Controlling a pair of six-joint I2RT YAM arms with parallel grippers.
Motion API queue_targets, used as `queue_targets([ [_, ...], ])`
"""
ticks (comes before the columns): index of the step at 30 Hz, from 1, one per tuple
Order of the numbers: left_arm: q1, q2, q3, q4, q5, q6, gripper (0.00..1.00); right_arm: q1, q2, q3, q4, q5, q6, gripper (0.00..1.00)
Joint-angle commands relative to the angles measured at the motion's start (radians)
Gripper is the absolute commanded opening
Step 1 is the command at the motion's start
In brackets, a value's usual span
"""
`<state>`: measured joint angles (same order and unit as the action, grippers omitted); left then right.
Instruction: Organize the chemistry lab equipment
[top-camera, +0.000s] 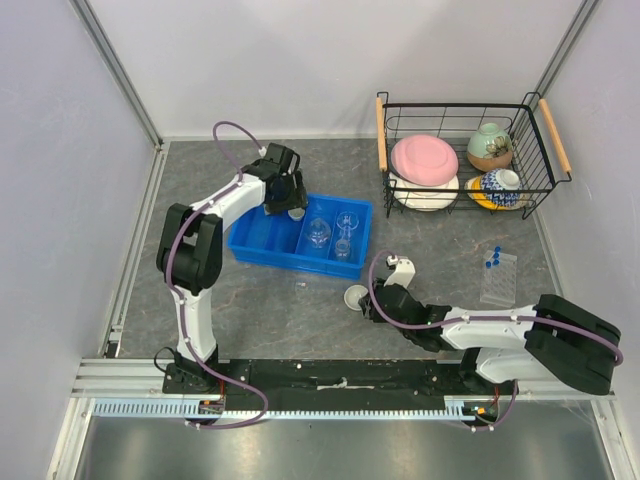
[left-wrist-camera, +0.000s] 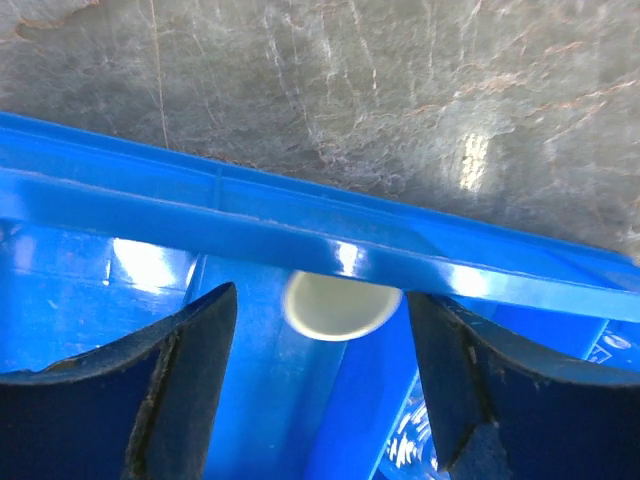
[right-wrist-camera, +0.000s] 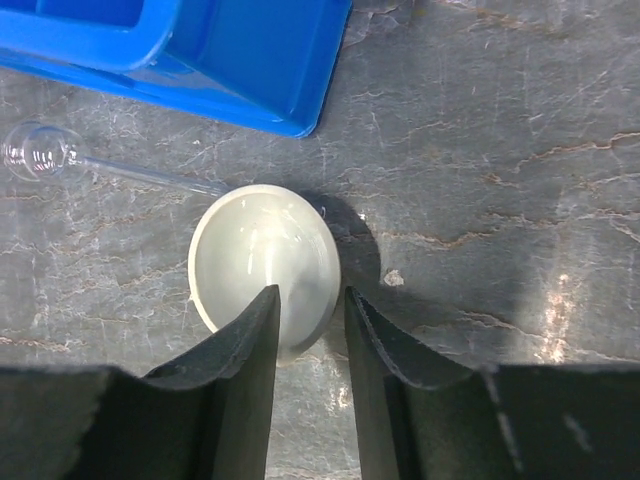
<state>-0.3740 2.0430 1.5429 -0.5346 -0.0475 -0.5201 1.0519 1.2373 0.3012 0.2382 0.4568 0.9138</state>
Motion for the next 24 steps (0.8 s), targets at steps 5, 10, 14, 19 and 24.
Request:
queue_targets([
  [5,0.017,-0.052,-0.023,0.025,0.009,-0.006,0.84,0.0,0.063,0.006,0.096,0.028,0.025,0.17],
  [10,0.017,-0.09,-0.041,0.015,0.018,-0.011,0.84,0.0,0.044,0.019,0.058,0.032,0.02,0.0],
  [14,0.014,-0.116,-0.047,-0.005,0.02,-0.011,0.85,0.0,0.005,0.024,0.015,0.036,0.011,0.0],
  [19,0.007,-0.173,-0.066,-0.038,0.02,-0.014,0.85,0.028,-0.061,0.076,-0.108,0.039,-0.019,0.0],
  [24,-0.02,-0.257,-0.108,-0.077,-0.027,-0.018,0.85,0.1,-0.087,0.209,-0.281,0.031,-0.094,0.0],
])
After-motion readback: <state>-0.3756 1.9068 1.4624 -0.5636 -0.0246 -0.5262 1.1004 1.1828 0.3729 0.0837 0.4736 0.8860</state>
